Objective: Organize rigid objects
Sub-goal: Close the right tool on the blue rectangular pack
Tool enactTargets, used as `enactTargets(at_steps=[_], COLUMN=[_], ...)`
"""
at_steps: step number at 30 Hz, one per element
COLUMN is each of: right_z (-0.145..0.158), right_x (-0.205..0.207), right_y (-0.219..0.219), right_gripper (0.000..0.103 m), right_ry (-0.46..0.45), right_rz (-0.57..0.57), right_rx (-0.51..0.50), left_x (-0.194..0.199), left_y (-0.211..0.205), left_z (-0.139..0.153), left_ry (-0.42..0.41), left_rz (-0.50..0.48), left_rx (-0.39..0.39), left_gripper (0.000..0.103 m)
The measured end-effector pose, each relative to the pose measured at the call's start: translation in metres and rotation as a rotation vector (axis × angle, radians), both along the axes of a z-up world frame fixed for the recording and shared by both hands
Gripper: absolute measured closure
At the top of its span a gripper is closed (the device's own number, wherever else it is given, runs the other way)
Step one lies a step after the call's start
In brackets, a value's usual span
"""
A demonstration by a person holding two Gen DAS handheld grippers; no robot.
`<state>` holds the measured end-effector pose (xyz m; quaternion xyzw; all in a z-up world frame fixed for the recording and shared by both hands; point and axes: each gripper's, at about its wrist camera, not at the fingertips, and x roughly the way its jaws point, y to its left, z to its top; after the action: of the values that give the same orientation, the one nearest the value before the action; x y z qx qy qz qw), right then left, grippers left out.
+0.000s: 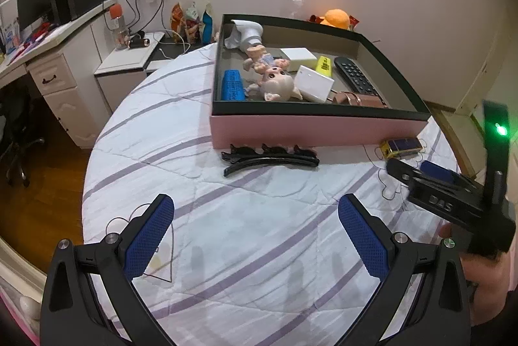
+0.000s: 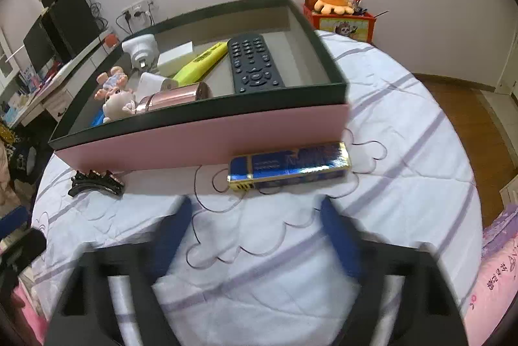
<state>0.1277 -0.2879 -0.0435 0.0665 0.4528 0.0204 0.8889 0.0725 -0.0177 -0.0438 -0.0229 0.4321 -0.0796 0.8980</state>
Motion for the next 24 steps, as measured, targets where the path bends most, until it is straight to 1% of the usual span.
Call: enactTargets(at_steps=[3, 7, 11, 13, 17, 19, 24], right_z=[0.001, 0.002, 0.002, 0.0, -0.003, -0.003, -0.009], right_x=[-0.006, 0.002, 0.017, 0.022, 0.027, 0.027, 0.032], right_y=[-0.014, -0.027, -0.019, -0.014, -0.005, -0.002, 0.004], right_gripper=[0.018, 0.018, 0.018, 0.018, 0.018, 0.018, 0.017], right_ry=[-0.014, -0.012, -0.012, -0.005, 0.007, 0.007, 0.041], right_rz=[-0.038, -0.059, 0.025, 0.054, 0.097, 0.108, 0.085], right_rx=[0.028, 0.022, 0.006, -0.022, -0.126, -0.158, -0.195], left_x=[0.002, 0.005, 0.006, 0.006, 0.009, 0.01, 0.011], left_y=[0.004, 0.003, 0.001, 0.002, 0.007, 0.007, 0.003], left_z=[-0.002, -0.004, -0.005, -0.005, -0.007, -0.009, -0.011], left_ry=[0.004, 0.01, 0.012, 0.01, 0.017, 0.023, 0.025], left_rz=[0.007, 0.003, 0.002, 0.005, 0.016, 0.019, 0.007], left_rx=[-0.008, -0.01, -0.011, -0.01, -0.011, -0.014, -0.006], left_gripper=[0.0, 0.0, 0.0, 0.0, 0.0, 0.0, 0.0])
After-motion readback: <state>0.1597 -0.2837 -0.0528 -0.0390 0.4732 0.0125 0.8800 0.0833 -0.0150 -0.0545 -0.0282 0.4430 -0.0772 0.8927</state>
